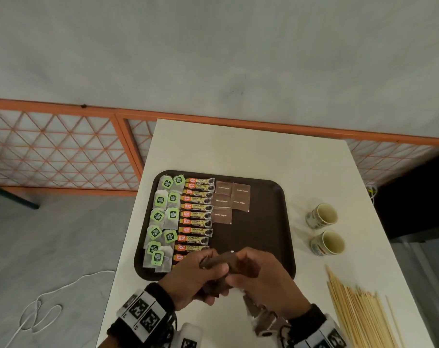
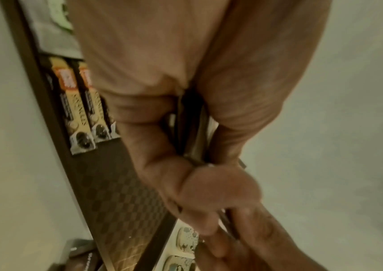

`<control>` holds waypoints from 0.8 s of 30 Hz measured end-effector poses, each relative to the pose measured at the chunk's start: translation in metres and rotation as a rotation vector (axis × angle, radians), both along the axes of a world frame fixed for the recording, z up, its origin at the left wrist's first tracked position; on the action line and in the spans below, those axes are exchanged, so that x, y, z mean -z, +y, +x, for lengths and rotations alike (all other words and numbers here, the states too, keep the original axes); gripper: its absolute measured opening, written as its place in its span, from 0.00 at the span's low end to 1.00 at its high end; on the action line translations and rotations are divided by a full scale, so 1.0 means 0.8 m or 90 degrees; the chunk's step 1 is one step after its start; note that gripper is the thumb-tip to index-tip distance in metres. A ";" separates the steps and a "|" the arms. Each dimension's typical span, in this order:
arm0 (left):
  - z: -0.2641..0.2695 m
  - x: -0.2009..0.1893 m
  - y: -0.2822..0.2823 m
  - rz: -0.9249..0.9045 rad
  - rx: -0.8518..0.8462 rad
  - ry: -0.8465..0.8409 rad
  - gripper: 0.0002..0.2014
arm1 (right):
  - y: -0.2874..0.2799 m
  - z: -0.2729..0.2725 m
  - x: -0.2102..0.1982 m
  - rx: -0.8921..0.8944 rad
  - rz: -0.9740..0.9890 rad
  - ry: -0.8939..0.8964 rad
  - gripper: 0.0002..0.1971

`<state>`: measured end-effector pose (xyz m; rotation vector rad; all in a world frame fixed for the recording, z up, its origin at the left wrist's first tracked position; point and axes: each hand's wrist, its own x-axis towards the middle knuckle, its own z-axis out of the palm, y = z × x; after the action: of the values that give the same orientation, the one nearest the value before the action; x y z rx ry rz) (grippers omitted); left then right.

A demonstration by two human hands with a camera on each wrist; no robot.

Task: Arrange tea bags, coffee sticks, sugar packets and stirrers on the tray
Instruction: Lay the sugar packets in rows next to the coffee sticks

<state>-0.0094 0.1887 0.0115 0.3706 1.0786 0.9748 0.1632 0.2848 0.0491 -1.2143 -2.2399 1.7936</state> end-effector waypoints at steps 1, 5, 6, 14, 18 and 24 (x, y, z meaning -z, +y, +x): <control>-0.002 -0.002 0.000 0.004 0.017 0.007 0.22 | 0.003 0.000 0.000 -0.001 0.025 -0.012 0.04; 0.000 -0.010 0.002 0.034 0.009 0.027 0.18 | 0.002 0.000 0.001 0.111 -0.072 0.020 0.07; 0.002 -0.010 0.004 0.042 0.009 0.048 0.16 | 0.001 0.001 0.002 0.133 -0.114 0.025 0.08; -0.004 -0.005 0.015 0.042 0.133 0.203 0.05 | 0.021 -0.009 -0.005 0.019 0.033 -0.005 0.03; -0.007 0.000 0.022 0.014 -0.038 0.175 0.08 | 0.043 -0.016 0.004 0.117 -0.059 0.005 0.05; -0.026 0.010 0.021 -0.038 -0.165 0.179 0.07 | 0.115 -0.024 0.078 0.390 -0.155 -0.022 0.03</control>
<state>-0.0298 0.2052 0.0039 0.3303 1.4342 1.1400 0.1441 0.3765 -0.0136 -1.7353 -1.4390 1.8044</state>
